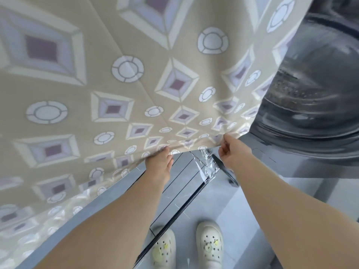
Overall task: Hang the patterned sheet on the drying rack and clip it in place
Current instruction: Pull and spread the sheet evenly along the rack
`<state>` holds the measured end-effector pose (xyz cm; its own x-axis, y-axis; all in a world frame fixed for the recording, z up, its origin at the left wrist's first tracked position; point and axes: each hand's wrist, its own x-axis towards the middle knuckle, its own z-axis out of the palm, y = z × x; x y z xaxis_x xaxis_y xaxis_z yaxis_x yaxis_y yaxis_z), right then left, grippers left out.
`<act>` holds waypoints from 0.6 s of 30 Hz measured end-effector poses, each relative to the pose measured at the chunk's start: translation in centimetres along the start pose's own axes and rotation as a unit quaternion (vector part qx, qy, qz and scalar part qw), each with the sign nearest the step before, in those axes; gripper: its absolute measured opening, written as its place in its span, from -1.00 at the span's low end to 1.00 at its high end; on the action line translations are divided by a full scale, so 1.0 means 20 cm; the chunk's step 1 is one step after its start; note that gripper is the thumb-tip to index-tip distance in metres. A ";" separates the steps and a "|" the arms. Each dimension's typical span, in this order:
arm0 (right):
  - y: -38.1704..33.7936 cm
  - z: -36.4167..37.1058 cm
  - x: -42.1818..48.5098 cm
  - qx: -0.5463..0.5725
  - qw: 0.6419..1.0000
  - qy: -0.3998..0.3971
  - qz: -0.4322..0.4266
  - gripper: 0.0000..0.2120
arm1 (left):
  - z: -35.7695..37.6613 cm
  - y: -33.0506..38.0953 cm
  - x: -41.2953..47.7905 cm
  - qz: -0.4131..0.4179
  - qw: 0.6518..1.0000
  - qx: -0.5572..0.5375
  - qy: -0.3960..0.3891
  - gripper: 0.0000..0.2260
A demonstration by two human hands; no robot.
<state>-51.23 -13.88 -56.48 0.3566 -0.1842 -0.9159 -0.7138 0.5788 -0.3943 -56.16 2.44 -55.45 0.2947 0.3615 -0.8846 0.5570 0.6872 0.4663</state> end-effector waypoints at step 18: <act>0.09 -0.02 0.10 0.131 0.990 -0.054 -0.009 -0.57 | -0.01 -0.11 0.10 -0.050 0.993 0.060 -0.083 -0.52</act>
<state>-52.00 -13.46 -59.12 0.4411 -0.1183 -0.8896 -0.5301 0.7655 -0.3647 -57.03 1.79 -58.31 0.3512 0.1793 -0.9190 0.6758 0.6307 0.3814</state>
